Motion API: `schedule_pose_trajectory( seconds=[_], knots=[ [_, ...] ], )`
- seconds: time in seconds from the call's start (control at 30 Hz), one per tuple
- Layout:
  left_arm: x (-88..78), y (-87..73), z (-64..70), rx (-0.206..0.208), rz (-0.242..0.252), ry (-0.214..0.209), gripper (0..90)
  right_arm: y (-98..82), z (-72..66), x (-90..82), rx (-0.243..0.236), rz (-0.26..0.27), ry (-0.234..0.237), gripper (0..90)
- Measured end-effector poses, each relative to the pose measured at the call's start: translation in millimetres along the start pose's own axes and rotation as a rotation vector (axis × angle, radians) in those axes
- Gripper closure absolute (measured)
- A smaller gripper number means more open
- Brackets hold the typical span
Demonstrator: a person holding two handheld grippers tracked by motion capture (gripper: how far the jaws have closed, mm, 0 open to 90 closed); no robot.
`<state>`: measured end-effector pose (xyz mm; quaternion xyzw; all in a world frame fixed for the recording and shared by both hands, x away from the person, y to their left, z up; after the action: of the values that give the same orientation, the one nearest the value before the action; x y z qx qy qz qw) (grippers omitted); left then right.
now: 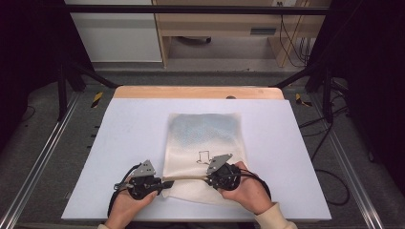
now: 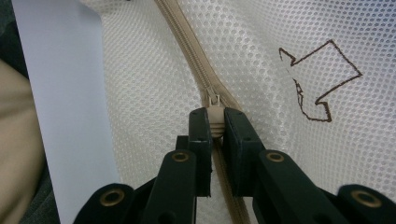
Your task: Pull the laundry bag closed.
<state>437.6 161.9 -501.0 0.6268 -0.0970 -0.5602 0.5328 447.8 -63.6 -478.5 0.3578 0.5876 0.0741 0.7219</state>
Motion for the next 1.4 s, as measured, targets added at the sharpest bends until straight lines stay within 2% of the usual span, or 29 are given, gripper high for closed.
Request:
schedule_pose_trajectory(
  seconds=[1.4],
  knots=[
    [-2.3,1.2,-0.1,0.002,0.008,0.003,82.0,-14.0,4.6,-10.5,0.033,0.01,-0.016,82.2]
  ],
)
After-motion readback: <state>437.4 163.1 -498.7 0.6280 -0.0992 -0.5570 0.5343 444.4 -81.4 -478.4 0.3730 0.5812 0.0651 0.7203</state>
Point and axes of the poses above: each handheld gripper's, and its own axes: x roughly forward along the jaws, y roughly out of its top, z roughly to its right, the point moved 5 cm from there along x, roughly forward along the jaws
